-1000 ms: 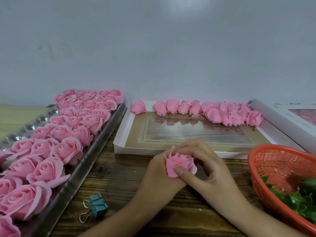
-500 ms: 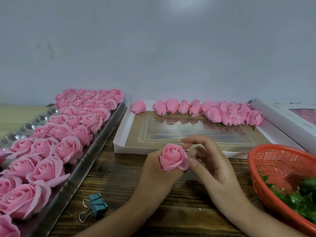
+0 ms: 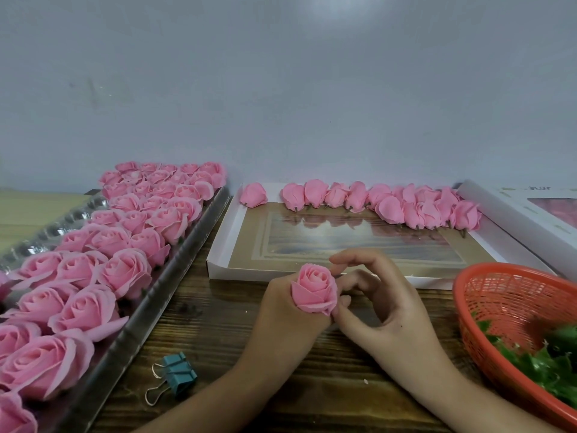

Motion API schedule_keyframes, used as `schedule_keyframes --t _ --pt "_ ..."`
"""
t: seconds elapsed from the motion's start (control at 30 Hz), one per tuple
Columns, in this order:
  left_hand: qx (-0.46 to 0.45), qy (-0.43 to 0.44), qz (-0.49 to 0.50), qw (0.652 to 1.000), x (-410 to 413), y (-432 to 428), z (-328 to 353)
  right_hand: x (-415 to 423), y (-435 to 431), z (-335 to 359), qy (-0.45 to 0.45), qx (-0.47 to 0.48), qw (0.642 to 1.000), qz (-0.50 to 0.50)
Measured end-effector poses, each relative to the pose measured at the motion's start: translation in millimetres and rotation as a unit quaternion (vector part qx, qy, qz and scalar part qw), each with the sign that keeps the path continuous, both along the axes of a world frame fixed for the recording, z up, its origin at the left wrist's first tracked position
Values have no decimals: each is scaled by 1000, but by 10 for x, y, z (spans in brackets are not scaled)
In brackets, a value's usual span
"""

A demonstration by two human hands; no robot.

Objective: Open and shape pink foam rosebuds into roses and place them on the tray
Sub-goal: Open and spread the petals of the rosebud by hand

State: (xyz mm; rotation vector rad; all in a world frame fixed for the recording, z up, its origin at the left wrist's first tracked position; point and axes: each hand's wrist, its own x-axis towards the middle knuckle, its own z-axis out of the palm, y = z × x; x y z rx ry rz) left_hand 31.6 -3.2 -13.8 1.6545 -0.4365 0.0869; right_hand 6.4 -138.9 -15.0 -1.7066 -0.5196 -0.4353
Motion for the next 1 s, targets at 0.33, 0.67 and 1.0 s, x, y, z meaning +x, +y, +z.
schedule_keyframes --t 0.33,0.67,1.0 --pt "-10 7 -27 1000 -20 8 34 0 -17 7 -54 -41 998 -19" --pt "57 -6 -47 997 34 -6 -60 -6 -33 27 -63 -93 993 -41" --pt "67 21 -27 997 -113 0 7 -8 -14 9 -37 -82 992 -94"
